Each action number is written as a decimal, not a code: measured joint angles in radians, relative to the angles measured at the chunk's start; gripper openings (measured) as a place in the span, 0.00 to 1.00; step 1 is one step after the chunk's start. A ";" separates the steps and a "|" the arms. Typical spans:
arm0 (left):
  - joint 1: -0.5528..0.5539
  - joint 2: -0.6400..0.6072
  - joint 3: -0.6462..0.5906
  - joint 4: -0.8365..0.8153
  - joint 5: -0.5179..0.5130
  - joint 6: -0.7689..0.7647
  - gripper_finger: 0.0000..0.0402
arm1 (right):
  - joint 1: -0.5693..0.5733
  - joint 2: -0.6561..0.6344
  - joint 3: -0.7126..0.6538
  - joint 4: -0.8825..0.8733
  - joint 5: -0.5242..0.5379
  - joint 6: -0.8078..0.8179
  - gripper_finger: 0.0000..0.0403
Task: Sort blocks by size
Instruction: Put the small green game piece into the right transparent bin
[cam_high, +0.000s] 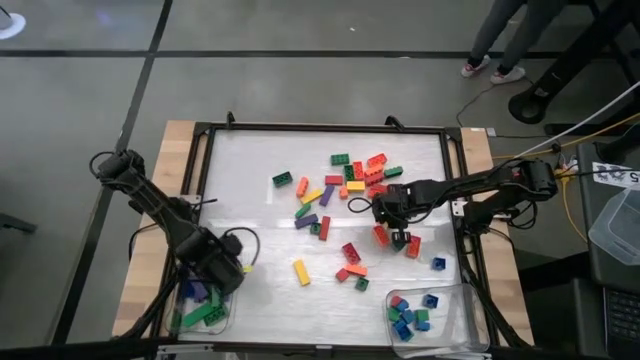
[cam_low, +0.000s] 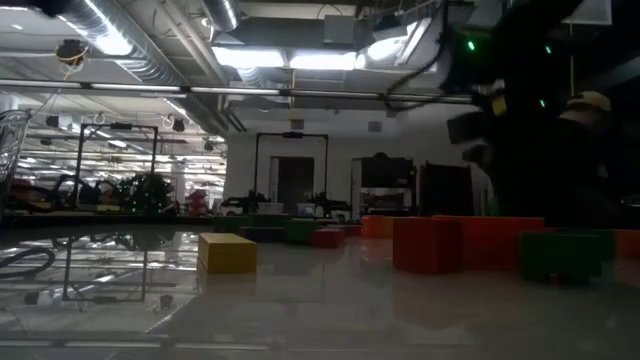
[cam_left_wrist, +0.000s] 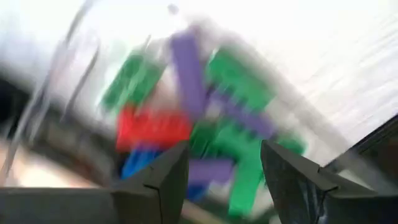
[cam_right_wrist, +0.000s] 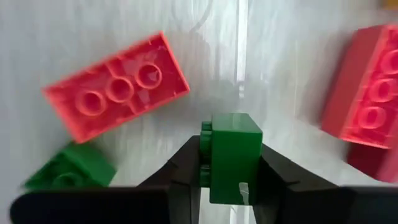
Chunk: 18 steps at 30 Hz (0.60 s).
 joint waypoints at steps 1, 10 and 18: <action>0.012 0.000 0.000 0.029 -0.034 0.040 0.46 | 0.001 0.000 0.029 -0.035 -0.007 0.002 0.23; 0.170 0.000 0.000 0.321 -0.310 0.505 0.46 | 0.065 -0.001 0.317 -0.269 -0.159 0.135 0.24; 0.326 0.000 -0.002 0.547 -0.446 0.872 0.46 | 0.331 -0.002 0.459 -0.329 -0.189 0.389 0.27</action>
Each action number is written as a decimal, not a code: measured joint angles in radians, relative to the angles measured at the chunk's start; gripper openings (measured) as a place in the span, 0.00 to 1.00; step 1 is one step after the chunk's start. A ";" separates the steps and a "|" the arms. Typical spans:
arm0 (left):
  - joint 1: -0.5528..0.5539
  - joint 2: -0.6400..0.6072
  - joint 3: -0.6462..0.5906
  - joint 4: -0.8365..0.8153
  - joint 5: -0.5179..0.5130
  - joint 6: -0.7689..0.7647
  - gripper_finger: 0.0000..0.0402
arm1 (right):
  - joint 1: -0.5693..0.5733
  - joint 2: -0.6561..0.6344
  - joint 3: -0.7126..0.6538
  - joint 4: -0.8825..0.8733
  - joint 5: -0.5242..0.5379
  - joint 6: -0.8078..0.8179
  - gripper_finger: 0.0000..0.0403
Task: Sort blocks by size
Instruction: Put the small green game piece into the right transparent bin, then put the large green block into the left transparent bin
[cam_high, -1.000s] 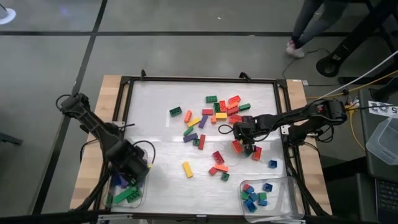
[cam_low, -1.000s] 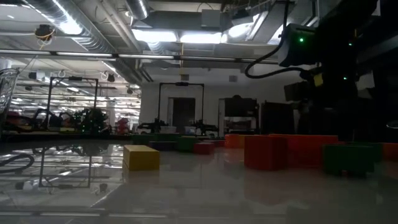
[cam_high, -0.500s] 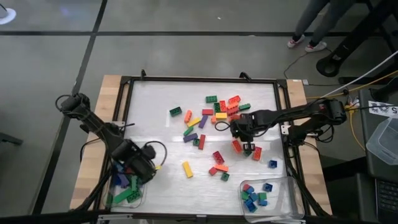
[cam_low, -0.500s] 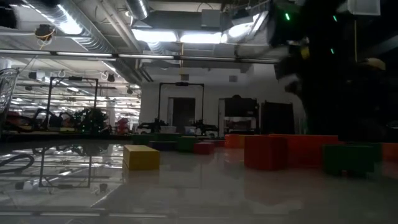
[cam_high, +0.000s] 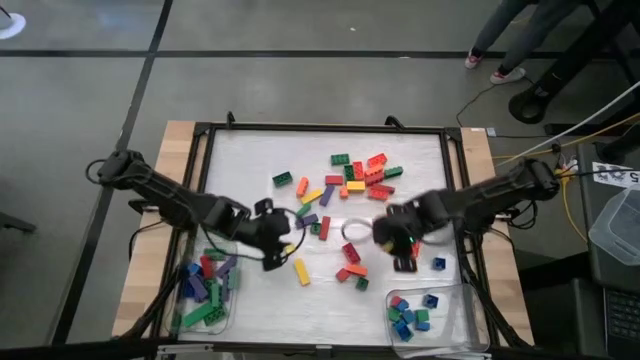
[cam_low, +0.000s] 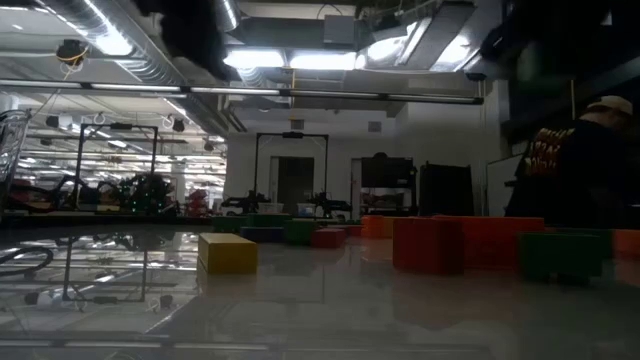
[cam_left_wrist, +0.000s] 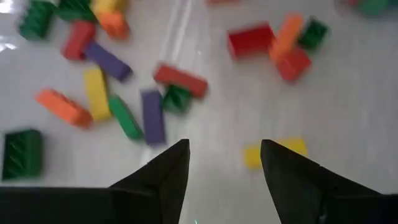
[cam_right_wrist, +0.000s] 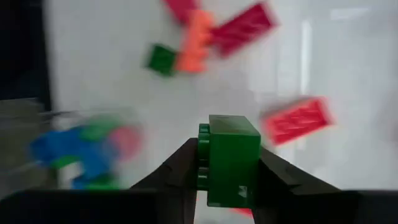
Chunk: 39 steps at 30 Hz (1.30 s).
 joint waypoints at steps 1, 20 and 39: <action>0.020 0.000 -0.007 0.030 -0.007 0.017 0.46 | 0.041 -0.001 0.004 0.011 0.001 0.043 0.28; 0.283 0.021 -0.118 0.221 -0.018 0.075 0.46 | 0.564 0.003 0.004 0.171 0.161 0.747 0.36; 0.394 0.325 -0.116 0.271 -0.001 0.059 0.46 | 0.599 0.003 0.004 0.188 0.279 0.684 0.38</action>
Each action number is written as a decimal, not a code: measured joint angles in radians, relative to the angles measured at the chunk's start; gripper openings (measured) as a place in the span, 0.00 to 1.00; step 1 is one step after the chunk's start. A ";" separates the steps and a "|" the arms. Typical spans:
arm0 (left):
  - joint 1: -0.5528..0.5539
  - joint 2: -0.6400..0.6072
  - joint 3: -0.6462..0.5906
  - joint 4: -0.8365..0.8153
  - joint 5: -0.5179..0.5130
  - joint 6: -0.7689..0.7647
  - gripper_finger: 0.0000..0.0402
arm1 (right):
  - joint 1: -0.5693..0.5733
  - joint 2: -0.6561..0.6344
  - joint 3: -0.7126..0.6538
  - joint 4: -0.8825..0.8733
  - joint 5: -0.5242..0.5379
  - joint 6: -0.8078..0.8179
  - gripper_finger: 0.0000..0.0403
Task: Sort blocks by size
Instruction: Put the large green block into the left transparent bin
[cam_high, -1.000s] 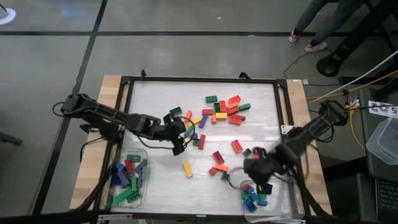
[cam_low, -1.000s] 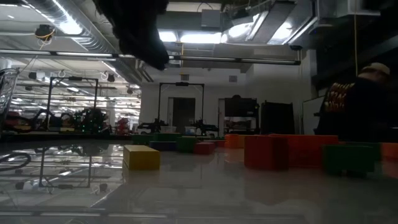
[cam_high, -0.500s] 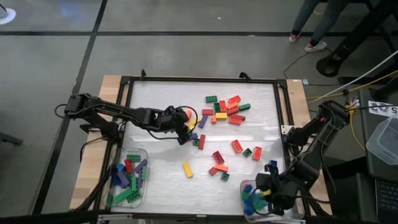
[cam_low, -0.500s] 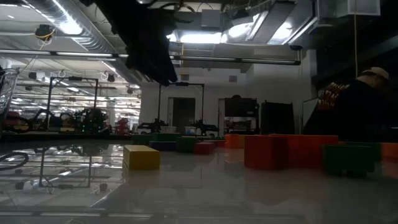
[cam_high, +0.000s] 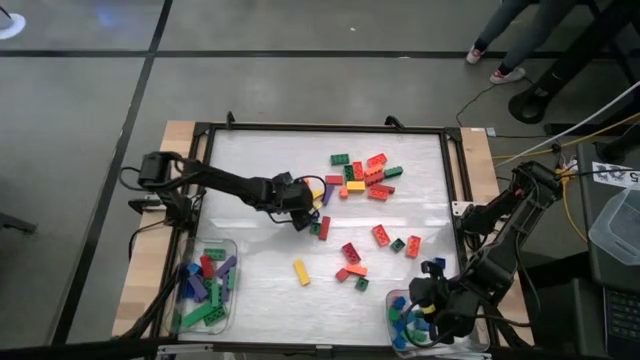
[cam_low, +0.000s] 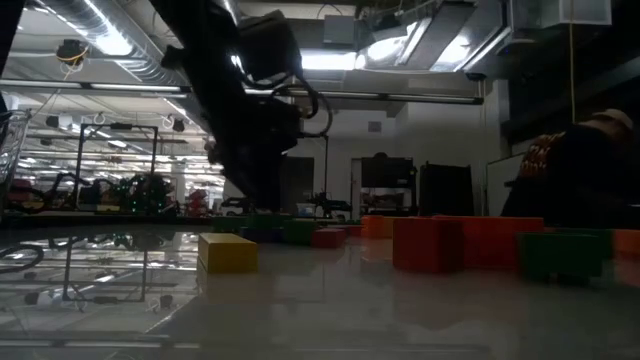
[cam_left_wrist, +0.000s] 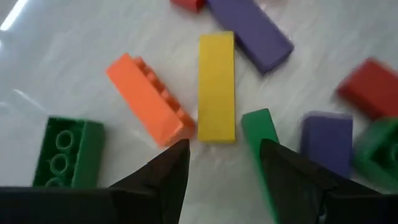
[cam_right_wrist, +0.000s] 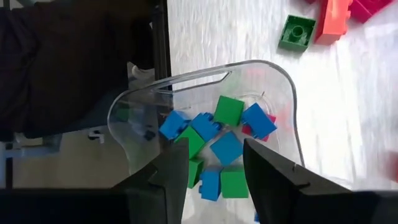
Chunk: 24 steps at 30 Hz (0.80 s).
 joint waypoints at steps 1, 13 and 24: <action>0.004 0.009 0.002 0.004 0.015 -0.002 0.46 | 0.000 0.000 0.000 0.000 0.000 -0.005 0.38; 0.008 0.033 0.046 -0.007 0.040 0.003 0.46 | 0.000 0.000 0.000 -0.001 0.082 -0.091 0.38; 0.005 0.035 0.092 -0.003 0.046 0.003 0.46 | 0.000 0.000 0.000 0.000 0.087 -0.091 0.38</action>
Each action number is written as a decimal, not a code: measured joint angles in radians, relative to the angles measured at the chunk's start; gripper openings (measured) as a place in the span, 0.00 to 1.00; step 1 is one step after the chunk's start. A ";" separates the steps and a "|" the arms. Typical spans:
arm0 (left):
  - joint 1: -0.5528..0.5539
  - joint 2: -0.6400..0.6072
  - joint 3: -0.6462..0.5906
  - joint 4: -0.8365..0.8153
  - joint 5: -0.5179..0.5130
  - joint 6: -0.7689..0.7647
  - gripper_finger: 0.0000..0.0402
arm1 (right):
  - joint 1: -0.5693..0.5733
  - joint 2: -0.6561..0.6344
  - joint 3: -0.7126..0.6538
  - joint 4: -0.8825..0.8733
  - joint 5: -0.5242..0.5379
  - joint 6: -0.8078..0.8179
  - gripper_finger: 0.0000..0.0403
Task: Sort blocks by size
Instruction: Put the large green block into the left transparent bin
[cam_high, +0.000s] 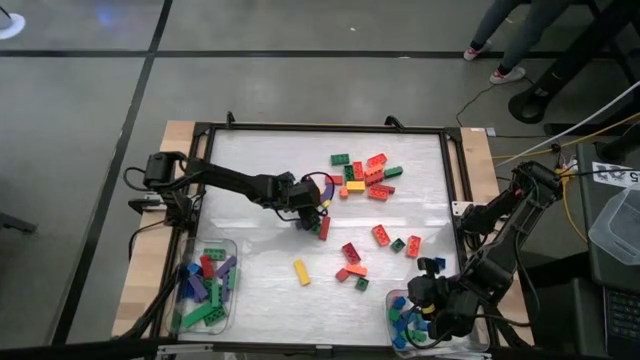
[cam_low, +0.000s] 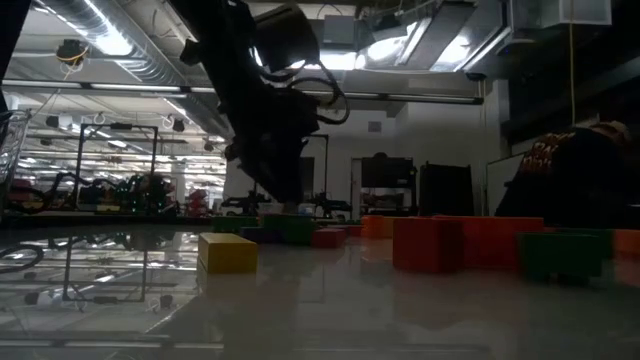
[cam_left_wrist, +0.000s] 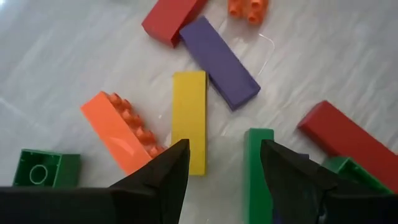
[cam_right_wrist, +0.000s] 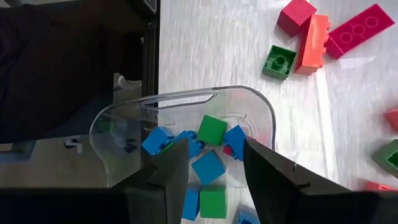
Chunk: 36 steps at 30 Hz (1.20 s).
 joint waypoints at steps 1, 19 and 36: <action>-0.003 0.000 0.000 0.000 0.002 0.000 0.46 | 0.000 0.000 0.000 0.000 0.000 0.000 0.38; -0.030 0.081 0.003 0.003 0.003 0.052 0.46 | 0.000 0.000 0.000 -0.001 0.050 -0.004 0.38; -0.030 0.066 0.029 -0.052 0.082 0.115 0.09 | -0.086 0.000 0.000 -0.095 0.192 -0.150 0.38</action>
